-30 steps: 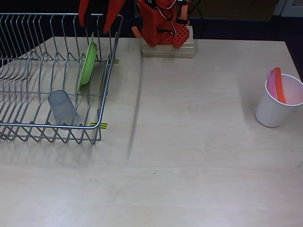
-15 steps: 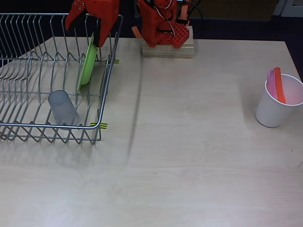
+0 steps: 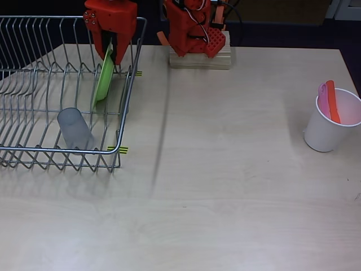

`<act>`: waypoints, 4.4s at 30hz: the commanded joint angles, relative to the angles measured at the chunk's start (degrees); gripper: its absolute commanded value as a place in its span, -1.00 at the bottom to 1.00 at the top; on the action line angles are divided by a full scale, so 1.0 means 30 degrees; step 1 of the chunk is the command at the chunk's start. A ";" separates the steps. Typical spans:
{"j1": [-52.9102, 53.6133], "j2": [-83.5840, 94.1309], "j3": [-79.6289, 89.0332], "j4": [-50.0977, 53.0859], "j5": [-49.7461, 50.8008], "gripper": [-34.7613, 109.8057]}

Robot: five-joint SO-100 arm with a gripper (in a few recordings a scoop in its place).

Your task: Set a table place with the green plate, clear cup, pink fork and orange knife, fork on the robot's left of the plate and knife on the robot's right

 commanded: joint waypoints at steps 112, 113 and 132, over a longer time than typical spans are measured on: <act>-2.7188 -1.6113 -0.5039 -1.0371 2.9531 -0.15; -2.7188 -1.6113 -0.4951 -1.0371 2.9531 -0.14; -2.5723 -1.4883 -0.5654 -0.8262 2.5312 -0.15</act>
